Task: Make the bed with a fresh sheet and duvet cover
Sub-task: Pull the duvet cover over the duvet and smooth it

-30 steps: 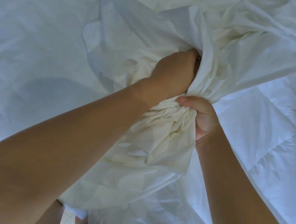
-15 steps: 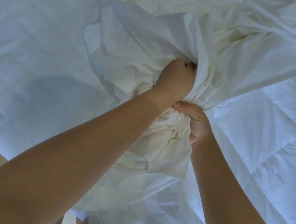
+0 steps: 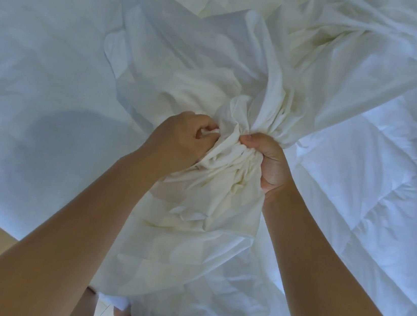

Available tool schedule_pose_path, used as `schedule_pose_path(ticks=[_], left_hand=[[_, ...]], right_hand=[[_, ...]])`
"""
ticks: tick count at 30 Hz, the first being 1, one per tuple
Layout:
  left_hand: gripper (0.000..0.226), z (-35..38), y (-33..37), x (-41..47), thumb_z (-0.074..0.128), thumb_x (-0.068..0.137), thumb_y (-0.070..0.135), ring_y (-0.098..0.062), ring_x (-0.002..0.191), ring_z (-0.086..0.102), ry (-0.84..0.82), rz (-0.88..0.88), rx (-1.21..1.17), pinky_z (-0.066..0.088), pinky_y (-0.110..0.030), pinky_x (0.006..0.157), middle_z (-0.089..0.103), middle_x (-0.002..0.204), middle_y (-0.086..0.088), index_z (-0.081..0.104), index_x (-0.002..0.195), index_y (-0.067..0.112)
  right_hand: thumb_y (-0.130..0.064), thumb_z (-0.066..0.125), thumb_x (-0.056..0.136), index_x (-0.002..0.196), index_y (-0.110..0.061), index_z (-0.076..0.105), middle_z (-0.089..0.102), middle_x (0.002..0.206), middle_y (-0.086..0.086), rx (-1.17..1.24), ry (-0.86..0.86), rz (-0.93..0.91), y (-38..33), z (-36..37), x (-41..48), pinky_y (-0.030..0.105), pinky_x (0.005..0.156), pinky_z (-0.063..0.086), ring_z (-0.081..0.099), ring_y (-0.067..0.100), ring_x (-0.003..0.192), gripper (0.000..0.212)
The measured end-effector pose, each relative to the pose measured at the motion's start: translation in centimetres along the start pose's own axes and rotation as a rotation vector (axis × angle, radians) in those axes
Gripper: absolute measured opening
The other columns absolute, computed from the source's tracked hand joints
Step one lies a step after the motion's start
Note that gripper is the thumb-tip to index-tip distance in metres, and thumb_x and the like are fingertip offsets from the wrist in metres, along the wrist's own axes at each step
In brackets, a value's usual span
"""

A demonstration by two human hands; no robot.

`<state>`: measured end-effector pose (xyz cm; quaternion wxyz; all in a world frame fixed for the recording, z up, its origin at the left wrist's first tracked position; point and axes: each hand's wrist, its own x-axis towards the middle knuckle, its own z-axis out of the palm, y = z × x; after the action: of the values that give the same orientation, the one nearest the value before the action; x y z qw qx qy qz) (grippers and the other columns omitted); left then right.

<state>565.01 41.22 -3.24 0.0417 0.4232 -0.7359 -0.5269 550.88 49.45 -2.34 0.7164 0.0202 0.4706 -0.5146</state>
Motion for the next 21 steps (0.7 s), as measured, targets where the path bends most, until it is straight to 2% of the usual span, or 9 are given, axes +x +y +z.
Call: schedule_pose_path(ticks=[2,5,7,10,13,15,17,21], left_hand=[[0.020,-0.4,0.2,0.9,0.055,0.093,0.025,-0.019,0.075,0.049,0.083,0.123,0.057,0.040,-0.029,0.073,0.044,0.082,0.001,0.066,0.096,0.009],[0.020,-0.8,1.6,3.0,0.048,0.097,0.021,-0.016,0.082,0.047,0.209,0.123,-0.024,0.036,-0.017,0.072,0.042,0.090,-0.001,0.061,0.095,0.006],[0.019,-0.5,3.0,4.2,0.045,0.097,0.016,-0.016,0.083,0.046,0.202,0.165,-0.041,0.033,-0.015,0.069,0.041,0.091,-0.001,0.060,0.099,0.005],[0.021,0.1,3.7,5.0,0.040,0.097,0.010,-0.022,0.095,0.052,0.164,0.244,-0.027,0.037,-0.021,0.078,0.049,0.099,-0.008,0.059,0.103,0.002],[0.025,-0.4,3.2,4.4,0.037,0.099,0.017,-0.022,0.099,0.058,0.124,0.194,-0.069,0.045,-0.034,0.088,0.063,0.108,-0.006,0.058,0.110,0.006],[0.028,-0.6,3.2,4.1,0.037,0.099,0.018,-0.025,0.102,0.059,0.091,0.191,-0.068,0.046,-0.041,0.092,0.065,0.111,-0.007,0.057,0.118,0.009],[0.030,-0.4,3.8,4.3,0.038,0.098,0.016,-0.025,0.104,0.059,0.088,0.190,-0.053,0.046,-0.042,0.093,0.065,0.113,-0.007,0.056,0.122,0.010],[0.024,-0.4,4.6,5.1,0.042,0.096,0.015,-0.023,0.095,0.061,0.171,0.132,-0.065,0.048,-0.039,0.087,0.067,0.103,-0.005,0.059,0.111,0.007]], right_hand=[[-0.018,0.089,0.034,0.094,-0.001,0.070,0.069,0.091,0.015,-0.010,0.028,-0.027,-0.1,0.1,0.1,0.038,0.079,0.056,0.067,0.029,0.088,0.065],[-0.017,0.089,0.036,0.100,-0.001,0.069,0.067,0.100,0.016,-0.042,0.034,-0.039,-0.5,0.4,0.1,0.044,0.090,0.052,0.064,0.032,0.096,0.069],[-0.015,0.091,0.032,0.095,-0.002,0.070,0.068,0.097,0.015,-0.053,0.040,-0.052,-0.9,0.4,-0.1,0.045,0.089,0.052,0.065,0.032,0.093,0.068],[-0.014,0.093,0.028,0.083,-0.006,0.075,0.072,0.086,0.012,-0.022,0.014,-0.064,-1.3,0.5,-0.6,0.039,0.074,0.057,0.070,0.027,0.083,0.058],[-0.014,0.094,0.033,0.089,-0.008,0.076,0.072,0.093,0.013,-0.066,-0.040,-0.019,-1.4,0.5,-1.1,0.041,0.078,0.056,0.070,0.028,0.089,0.059],[-0.012,0.093,0.037,0.094,-0.008,0.075,0.071,0.098,0.014,-0.107,-0.074,-0.001,-1.7,0.4,-1.1,0.044,0.082,0.055,0.068,0.030,0.094,0.060],[-0.009,0.091,0.039,0.094,-0.008,0.074,0.071,0.097,0.014,-0.125,-0.111,-0.011,-2.2,0.6,-0.9,0.045,0.082,0.055,0.068,0.031,0.094,0.057],[-0.014,0.091,0.039,0.091,-0.003,0.073,0.070,0.094,0.016,-0.138,-0.087,0.002,-2.1,0.3,-0.4,0.042,0.082,0.055,0.068,0.030,0.090,0.056]])
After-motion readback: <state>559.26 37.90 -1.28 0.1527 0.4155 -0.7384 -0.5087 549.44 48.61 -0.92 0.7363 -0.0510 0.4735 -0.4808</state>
